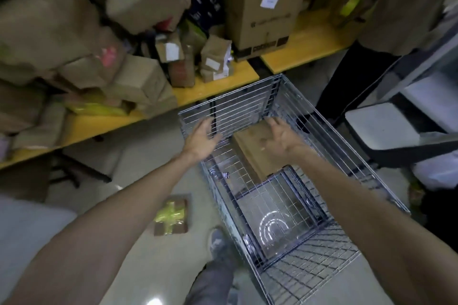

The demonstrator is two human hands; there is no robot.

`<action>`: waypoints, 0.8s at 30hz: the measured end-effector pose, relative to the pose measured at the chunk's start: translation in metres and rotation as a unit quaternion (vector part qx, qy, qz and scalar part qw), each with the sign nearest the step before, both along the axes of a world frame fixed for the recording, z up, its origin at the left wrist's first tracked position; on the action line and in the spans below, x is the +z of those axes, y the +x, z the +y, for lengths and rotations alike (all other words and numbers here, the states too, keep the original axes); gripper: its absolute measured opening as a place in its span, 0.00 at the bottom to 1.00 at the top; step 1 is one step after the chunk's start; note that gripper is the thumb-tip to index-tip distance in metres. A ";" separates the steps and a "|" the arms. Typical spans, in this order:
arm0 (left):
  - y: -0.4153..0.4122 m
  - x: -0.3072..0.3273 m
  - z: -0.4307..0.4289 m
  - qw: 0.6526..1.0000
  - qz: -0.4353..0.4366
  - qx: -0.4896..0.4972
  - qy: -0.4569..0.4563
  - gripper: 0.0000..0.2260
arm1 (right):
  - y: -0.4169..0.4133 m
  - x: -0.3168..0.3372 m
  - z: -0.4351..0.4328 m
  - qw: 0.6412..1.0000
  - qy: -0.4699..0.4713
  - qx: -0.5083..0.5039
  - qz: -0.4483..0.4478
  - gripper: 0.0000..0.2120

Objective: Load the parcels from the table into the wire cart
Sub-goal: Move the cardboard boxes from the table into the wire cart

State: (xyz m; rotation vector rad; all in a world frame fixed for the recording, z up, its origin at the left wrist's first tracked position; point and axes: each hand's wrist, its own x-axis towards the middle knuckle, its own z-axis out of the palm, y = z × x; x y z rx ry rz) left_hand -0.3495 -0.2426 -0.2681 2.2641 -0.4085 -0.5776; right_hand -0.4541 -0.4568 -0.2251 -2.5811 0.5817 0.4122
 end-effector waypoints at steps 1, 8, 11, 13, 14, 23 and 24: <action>-0.008 0.007 0.013 1.000 -0.023 -0.001 0.014 0.28 | -0.007 0.009 0.013 1.000 -0.004 0.006 -0.005 0.38; -0.064 0.052 0.110 0.993 -0.081 0.030 0.077 0.28 | -0.042 0.044 0.089 0.999 0.013 0.021 -0.029 0.39; -0.081 0.061 0.143 0.993 -0.077 0.044 0.084 0.29 | -0.050 0.047 0.120 0.997 0.039 0.043 -0.041 0.40; -0.089 0.061 0.161 0.993 -0.066 0.057 0.077 0.28 | -0.049 0.045 0.140 0.996 0.051 0.057 -0.047 0.41; -0.093 0.059 0.169 0.993 -0.063 0.060 0.077 0.28 | -0.047 0.042 0.151 0.995 0.053 0.062 -0.051 0.42; -0.098 0.004 0.258 0.987 -0.050 0.011 0.150 0.28 | -0.033 -0.021 0.253 0.993 0.055 0.107 0.000 0.43; -0.095 -0.005 0.269 0.988 -0.042 0.008 0.151 0.28 | -0.030 -0.032 0.264 0.992 0.052 0.114 0.012 0.44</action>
